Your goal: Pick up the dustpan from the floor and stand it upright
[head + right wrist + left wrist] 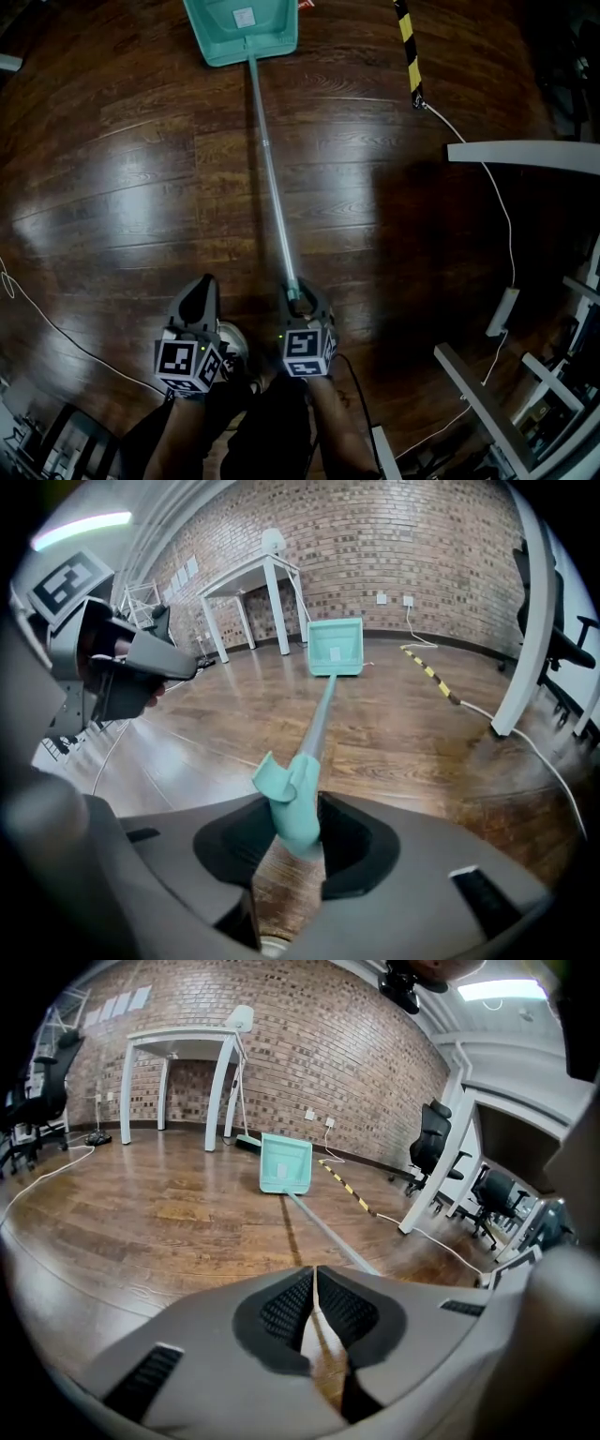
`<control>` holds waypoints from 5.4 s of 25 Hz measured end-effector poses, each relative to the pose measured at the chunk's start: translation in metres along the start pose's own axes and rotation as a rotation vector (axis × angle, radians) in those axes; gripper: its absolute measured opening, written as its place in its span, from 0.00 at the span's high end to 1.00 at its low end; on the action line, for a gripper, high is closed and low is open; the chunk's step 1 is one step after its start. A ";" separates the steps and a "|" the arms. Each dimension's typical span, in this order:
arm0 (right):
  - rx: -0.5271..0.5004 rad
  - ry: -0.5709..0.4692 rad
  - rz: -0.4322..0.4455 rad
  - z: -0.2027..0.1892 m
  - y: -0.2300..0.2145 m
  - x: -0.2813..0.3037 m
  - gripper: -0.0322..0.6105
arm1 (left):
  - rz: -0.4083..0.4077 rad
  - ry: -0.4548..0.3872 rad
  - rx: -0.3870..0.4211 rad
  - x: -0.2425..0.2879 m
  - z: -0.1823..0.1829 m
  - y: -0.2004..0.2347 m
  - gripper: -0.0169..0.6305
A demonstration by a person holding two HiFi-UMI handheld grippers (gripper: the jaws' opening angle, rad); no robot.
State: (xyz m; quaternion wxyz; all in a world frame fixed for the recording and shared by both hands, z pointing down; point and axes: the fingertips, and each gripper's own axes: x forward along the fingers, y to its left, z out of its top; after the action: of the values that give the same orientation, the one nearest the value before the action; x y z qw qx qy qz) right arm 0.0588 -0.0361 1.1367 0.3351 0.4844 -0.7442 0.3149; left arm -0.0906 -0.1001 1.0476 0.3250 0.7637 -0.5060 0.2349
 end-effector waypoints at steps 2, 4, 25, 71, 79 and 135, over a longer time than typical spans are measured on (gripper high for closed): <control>0.002 -0.024 -0.002 0.018 0.000 -0.016 0.76 | -0.008 0.004 -0.003 -0.010 0.007 -0.008 0.94; 0.006 -0.039 -0.006 0.034 0.001 -0.033 0.76 | -0.013 0.011 -0.003 -0.024 0.017 -0.014 0.94; -0.031 -0.079 -0.008 0.193 0.016 -0.170 0.76 | 0.018 -0.091 0.027 -0.169 0.195 -0.020 0.94; 0.073 -0.223 -0.060 0.486 -0.007 -0.272 0.75 | 0.001 -0.226 0.192 -0.273 0.471 -0.045 0.94; 0.071 -0.255 -0.023 0.526 -0.016 -0.251 0.74 | 0.029 -0.206 0.179 -0.257 0.477 -0.037 0.94; -0.057 -0.431 -0.097 0.591 0.001 -0.394 0.79 | -0.122 -0.399 0.288 -0.338 0.529 -0.092 0.97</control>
State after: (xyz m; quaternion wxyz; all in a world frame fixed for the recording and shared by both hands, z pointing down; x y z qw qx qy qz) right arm 0.0642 -0.3034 0.4788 0.1966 0.5662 -0.7830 0.1663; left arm -0.1176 -0.2528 0.4326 0.1201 0.8626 -0.4743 0.1289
